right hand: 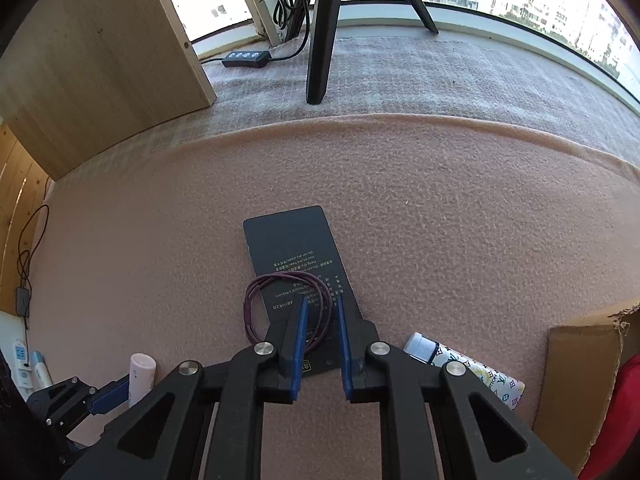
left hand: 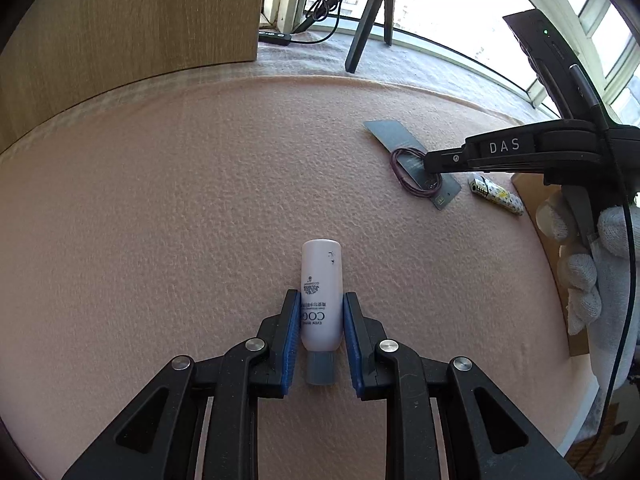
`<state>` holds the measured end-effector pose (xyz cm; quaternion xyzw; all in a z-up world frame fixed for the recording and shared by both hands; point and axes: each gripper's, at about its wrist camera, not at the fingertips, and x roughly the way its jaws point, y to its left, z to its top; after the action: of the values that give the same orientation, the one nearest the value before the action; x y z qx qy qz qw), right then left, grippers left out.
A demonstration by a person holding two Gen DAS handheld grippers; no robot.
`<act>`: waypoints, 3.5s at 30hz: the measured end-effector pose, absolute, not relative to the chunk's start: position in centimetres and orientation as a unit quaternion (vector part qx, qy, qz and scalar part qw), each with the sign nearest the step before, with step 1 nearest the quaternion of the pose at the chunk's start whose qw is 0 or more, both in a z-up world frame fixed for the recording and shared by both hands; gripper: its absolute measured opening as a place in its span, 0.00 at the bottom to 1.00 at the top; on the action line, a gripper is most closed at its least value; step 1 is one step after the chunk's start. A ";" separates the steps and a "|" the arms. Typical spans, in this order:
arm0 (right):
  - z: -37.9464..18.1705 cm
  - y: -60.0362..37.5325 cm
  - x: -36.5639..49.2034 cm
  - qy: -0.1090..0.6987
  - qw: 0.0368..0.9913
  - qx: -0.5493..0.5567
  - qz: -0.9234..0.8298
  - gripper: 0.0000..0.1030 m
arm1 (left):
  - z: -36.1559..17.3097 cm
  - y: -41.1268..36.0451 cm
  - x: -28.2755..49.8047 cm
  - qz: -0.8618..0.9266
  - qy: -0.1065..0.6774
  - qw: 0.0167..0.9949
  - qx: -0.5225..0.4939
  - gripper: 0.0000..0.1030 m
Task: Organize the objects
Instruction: 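Grasp the black card with cable coil with the right gripper while the left holds the bottle, then carry the card and lotion bottle into the box and release both grippers, then move the right gripper to the black card and grasp it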
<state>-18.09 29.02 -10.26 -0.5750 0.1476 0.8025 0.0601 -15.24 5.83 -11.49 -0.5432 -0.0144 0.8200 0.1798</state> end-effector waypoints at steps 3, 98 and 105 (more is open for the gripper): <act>-10.3 29.0 -17.7 0.156 0.052 -0.573 0.803 0.03 | -11.4 5.8 -15.2 0.820 -0.020 0.179 -0.543 0.22; -7.4 29.8 -15.1 0.116 0.021 -0.532 0.839 0.56 | -6.2 4.6 -0.7 0.858 -0.041 0.061 -0.508 0.68; -10.2 29.7 -18.6 0.098 0.027 -0.554 0.827 0.55 | -6.7 0.3 1.1 0.860 -0.069 0.023 -0.505 0.68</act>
<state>-18.65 29.71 -10.22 -0.5536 0.0984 0.8265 0.0270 1.09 0.29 -6.65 -0.5050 -0.0692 0.8600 0.0233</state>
